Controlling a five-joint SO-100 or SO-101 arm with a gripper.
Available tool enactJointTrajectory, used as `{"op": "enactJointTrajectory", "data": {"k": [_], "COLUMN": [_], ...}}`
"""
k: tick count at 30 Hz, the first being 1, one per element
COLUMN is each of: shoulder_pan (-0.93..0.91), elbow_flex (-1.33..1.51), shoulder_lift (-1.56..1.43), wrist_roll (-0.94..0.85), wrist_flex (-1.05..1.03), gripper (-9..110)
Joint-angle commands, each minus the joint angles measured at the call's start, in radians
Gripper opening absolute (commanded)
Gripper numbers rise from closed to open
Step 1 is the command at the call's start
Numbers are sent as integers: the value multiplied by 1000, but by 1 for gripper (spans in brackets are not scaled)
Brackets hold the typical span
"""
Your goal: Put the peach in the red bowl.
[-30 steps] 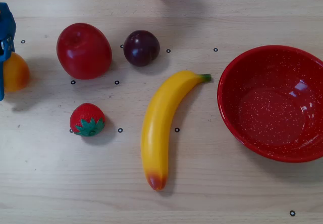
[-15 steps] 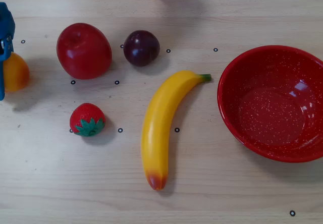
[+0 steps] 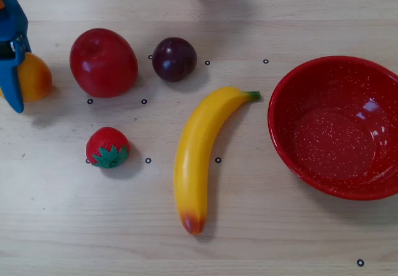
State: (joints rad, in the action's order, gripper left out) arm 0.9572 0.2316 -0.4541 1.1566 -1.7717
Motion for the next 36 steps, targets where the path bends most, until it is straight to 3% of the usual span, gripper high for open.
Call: {"op": "enactJointTrajectory", "data": {"k": [1, 9, 21, 36], "shoulder_pan": [12, -64, -262, -793], "elbow_flex": [-91, -80, 175, 457], "shoulder_lift": [-210, -296, -716, -1150], "wrist_roll": [-31, -158, -364, -653], "wrist_flex": [-26, 77, 78, -57], "gripper": [0, 0, 0, 0]}}
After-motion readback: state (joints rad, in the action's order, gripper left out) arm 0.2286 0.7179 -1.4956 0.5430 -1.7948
